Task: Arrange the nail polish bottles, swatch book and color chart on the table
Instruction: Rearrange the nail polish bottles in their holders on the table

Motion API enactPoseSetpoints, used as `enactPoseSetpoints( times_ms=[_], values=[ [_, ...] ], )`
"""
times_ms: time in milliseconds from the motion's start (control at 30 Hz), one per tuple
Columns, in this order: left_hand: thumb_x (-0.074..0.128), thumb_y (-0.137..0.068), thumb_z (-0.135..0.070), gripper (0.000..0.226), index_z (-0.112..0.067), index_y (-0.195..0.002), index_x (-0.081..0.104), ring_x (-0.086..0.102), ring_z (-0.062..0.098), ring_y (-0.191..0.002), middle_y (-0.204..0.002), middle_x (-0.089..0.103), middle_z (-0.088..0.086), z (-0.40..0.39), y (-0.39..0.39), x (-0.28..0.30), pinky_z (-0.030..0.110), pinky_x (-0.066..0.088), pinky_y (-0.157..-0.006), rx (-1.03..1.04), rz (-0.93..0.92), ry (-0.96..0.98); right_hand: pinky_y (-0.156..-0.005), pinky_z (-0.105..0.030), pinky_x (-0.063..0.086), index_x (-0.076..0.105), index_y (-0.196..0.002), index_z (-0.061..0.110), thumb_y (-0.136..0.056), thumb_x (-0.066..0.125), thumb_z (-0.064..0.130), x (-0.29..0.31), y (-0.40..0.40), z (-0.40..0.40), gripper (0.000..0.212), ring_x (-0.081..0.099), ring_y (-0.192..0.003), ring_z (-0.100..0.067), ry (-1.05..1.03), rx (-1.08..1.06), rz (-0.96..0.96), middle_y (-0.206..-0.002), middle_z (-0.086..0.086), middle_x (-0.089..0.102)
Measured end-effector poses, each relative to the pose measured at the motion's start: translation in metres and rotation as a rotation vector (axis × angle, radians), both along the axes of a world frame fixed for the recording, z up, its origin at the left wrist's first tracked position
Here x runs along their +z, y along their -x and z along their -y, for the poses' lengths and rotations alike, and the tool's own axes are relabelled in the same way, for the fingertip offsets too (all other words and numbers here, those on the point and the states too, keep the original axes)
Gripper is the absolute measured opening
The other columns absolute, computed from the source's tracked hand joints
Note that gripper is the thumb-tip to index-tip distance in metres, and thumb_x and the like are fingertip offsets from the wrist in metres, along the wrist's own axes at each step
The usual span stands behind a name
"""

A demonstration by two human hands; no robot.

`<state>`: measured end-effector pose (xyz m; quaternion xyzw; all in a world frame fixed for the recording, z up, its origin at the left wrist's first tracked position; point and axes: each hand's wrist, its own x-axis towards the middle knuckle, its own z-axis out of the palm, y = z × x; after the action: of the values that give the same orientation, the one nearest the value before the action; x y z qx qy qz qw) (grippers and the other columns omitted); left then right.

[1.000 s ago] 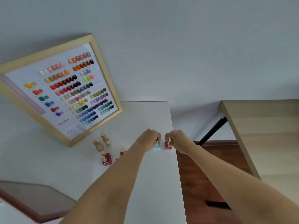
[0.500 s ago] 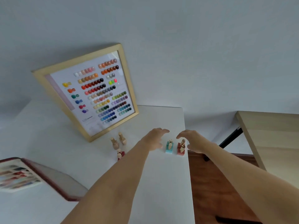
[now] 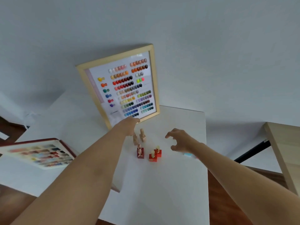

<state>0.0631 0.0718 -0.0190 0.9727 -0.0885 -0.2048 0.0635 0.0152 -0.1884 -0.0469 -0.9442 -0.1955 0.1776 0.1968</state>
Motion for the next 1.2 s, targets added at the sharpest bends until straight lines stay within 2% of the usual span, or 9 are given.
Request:
enactPoseSetpoints(
  times_ms=[167,300,433,533,633,767,867,1033,1200],
  values=[
    [0.066,-0.074,0.01,0.096,-0.029,-0.148,0.021,0.053,0.028,-0.117,-0.141,0.04,0.012,-0.011,0.005,-0.018,0.037,0.053,-0.091,-0.03,-0.095,-0.027,-0.09,-0.032,0.049,0.044,-0.133,0.02,-0.074,0.077,0.028,-0.031,0.016,-0.04,0.068,0.056,-0.106,-0.022,-0.011,-0.016,-0.089,-0.127,-0.007,0.051],
    [0.064,-0.073,0.011,0.094,-0.033,-0.146,0.024,0.061,0.022,-0.095,-0.132,0.045,0.009,-0.007,0.003,-0.031,0.036,0.058,-0.079,-0.11,-0.076,0.007,-0.09,-0.033,0.046,0.039,-0.135,0.021,-0.071,0.078,0.036,-0.053,0.03,-0.057,0.076,0.053,-0.111,-0.024,-0.021,-0.076,-0.083,-0.125,-0.007,0.054],
    [0.071,-0.075,0.001,0.069,-0.025,-0.133,0.045,0.063,0.022,-0.094,-0.12,0.057,0.006,-0.003,-0.003,-0.039,0.036,0.057,-0.082,-0.167,-0.054,0.057,-0.085,-0.03,0.046,0.043,-0.129,0.023,-0.076,0.073,0.042,-0.061,0.035,-0.067,0.064,0.054,-0.107,-0.022,-0.097,-0.161,-0.054,-0.121,-0.004,0.055],
    [0.064,-0.082,-0.003,0.043,-0.021,-0.12,0.055,0.06,0.023,-0.095,-0.112,0.062,0.008,-0.003,-0.007,-0.041,0.039,0.055,-0.084,-0.181,0.009,0.061,-0.079,-0.026,0.046,0.051,-0.121,0.021,-0.081,0.067,0.032,-0.061,0.035,-0.07,0.044,0.057,-0.099,-0.022,-0.158,-0.191,-0.012,-0.114,-0.005,0.056],
    [0.062,-0.086,-0.006,0.029,-0.016,-0.113,0.06,0.06,0.023,-0.095,-0.108,0.064,0.01,-0.002,-0.011,-0.043,0.038,0.055,-0.083,-0.179,0.055,0.09,-0.078,-0.027,0.05,0.056,-0.116,0.02,-0.084,0.063,0.023,-0.057,0.036,-0.072,0.032,0.058,-0.092,-0.021,-0.172,-0.183,0.011,-0.11,-0.006,0.056],
    [0.064,-0.087,-0.012,0.022,-0.014,-0.108,0.063,0.061,0.022,-0.093,-0.104,0.066,0.01,0.0,-0.012,-0.045,0.034,0.055,-0.081,-0.152,0.103,0.118,-0.077,-0.032,0.053,0.059,-0.108,0.017,-0.087,0.057,0.016,-0.054,0.038,-0.075,0.021,0.058,-0.088,-0.024,-0.164,-0.161,0.041,-0.107,-0.008,0.057],
    [0.065,-0.087,-0.015,0.021,-0.014,-0.108,0.064,0.062,0.023,-0.092,-0.102,0.067,0.01,0.002,-0.011,-0.046,0.033,0.054,-0.078,-0.129,0.117,0.137,-0.075,-0.03,0.051,0.06,-0.106,0.016,-0.088,0.054,0.014,-0.053,0.038,-0.076,0.018,0.059,-0.088,-0.024,-0.148,-0.146,0.05,-0.107,-0.008,0.058],
    [0.064,-0.087,-0.013,0.017,-0.012,-0.104,0.066,0.058,0.018,-0.085,-0.1,0.068,0.01,0.006,-0.01,-0.044,0.024,0.043,-0.067,-0.097,0.133,0.16,-0.075,-0.034,0.054,0.06,-0.106,0.013,-0.09,0.053,0.012,-0.047,0.037,-0.074,0.017,0.06,-0.085,-0.024,-0.097,-0.127,0.04,-0.103,-0.009,0.062],
    [0.064,-0.086,-0.01,0.02,-0.009,-0.106,0.067,0.063,0.021,-0.091,-0.102,0.069,0.011,0.02,-0.008,-0.036,0.022,0.044,-0.069,-0.069,0.141,0.204,-0.075,-0.033,0.053,0.061,-0.106,0.012,-0.09,0.054,0.01,-0.039,0.04,-0.057,0.018,0.06,-0.086,-0.025,-0.065,-0.149,0.034,-0.103,-0.01,0.062]
  ],
)
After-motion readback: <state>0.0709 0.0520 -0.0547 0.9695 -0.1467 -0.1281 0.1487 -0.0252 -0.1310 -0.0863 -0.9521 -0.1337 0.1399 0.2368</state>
